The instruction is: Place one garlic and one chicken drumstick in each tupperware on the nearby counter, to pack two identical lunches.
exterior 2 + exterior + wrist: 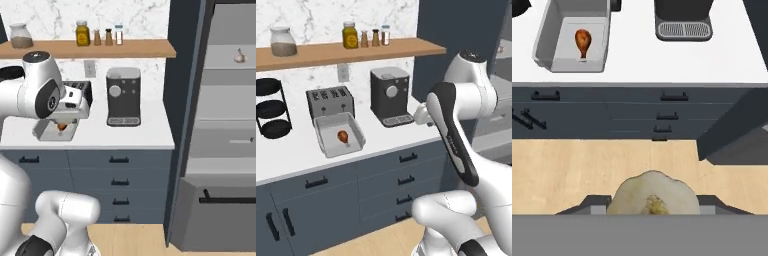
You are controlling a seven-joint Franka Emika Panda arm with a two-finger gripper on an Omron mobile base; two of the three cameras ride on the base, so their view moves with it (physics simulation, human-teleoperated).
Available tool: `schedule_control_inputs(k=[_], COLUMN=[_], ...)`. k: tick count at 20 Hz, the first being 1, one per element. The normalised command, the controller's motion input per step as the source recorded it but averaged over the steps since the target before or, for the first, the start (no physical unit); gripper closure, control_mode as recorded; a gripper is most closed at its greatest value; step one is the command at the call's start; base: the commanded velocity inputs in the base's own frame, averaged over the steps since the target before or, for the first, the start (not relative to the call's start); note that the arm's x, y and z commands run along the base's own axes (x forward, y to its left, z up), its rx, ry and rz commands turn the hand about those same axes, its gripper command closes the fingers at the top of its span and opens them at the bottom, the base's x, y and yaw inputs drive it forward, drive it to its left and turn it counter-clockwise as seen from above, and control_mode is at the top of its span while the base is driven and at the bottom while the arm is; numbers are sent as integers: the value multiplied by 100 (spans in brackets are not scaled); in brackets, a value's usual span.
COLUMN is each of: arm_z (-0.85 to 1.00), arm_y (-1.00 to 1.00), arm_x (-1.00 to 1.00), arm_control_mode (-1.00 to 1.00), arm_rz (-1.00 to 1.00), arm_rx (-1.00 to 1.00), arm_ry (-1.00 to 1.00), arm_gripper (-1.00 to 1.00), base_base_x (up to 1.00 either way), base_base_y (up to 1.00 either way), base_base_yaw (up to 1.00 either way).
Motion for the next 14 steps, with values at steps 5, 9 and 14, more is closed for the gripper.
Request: schedule_control_inputs(k=[5, 9, 14], arm_z=[0, 0, -35], arm_y=[0, 0, 8], arm_x=[0, 0, 15], arm_control_mode=[100, 100, -100], arm_rz=[0, 0, 0], arm_rx=[0, 0, 3], arm_ry=[0, 0, 7], arm_gripper=[100, 100, 100], base_base_x=[85, 51, 34], base_base_y=[98, 78, 36], base_base_yaw=[5, 0, 0])
